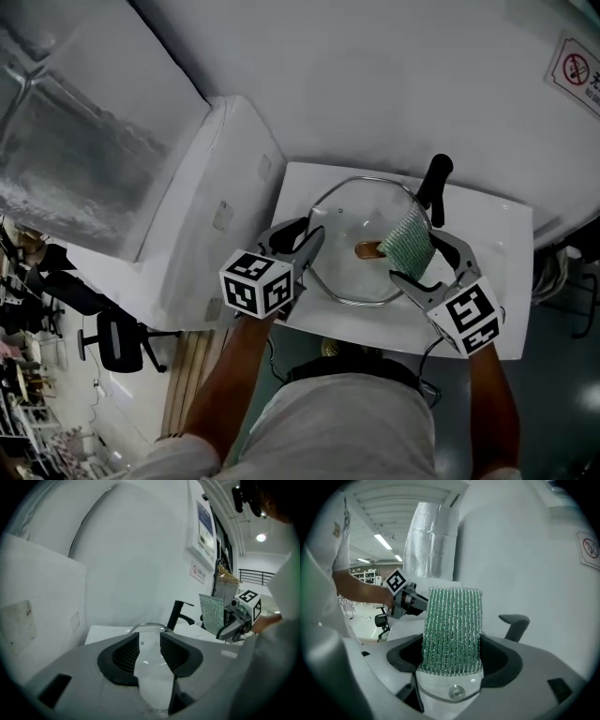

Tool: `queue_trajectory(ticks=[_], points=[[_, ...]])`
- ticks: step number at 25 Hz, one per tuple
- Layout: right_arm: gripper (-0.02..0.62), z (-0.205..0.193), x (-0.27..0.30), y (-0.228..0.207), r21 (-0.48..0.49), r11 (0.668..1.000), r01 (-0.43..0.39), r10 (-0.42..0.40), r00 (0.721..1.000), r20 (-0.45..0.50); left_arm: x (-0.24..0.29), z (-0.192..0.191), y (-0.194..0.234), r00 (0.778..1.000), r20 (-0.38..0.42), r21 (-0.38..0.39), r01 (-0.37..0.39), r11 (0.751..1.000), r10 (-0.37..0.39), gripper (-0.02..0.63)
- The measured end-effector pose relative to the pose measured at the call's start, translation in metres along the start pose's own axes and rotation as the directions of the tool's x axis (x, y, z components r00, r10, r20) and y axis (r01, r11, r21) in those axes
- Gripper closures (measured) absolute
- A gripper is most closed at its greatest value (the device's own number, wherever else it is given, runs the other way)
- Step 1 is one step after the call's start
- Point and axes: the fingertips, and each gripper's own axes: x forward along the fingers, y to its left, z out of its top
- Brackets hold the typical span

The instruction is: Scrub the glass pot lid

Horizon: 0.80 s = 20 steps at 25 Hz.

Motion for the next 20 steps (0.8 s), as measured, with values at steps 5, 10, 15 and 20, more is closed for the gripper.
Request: queue_trajectory(ticks=[5,10,15,20], points=[[0.247,0.043,-0.002,0.002,0.075,0.997,-0.01,-0.001,0.989,0.149,-0.016,0.038,-0.03,0.988,0.144,0.03,0.052,0.998,-0.056,0.466],[0.247,0.079,-0.004,0.007,0.169,0.984,-0.054,0.004,0.959,0.284,-0.035,0.07,-0.052,0.956,0.275,0.067,0.082,0.994,-0.098,0.493],[0.247,0.102,-0.006,0.011,0.227,0.969,-0.092,0.001,0.929,0.371,-0.049,0.086,-0.064,0.931,0.35,0.081,0.085,0.993,-0.108,0.538],[0.247,0.113,-0.01,0.015,0.244,0.964,-0.106,-0.004,0.911,0.413,-0.057,0.094,-0.069,0.916,0.386,0.081,0.084,0.993,-0.109,0.565]])
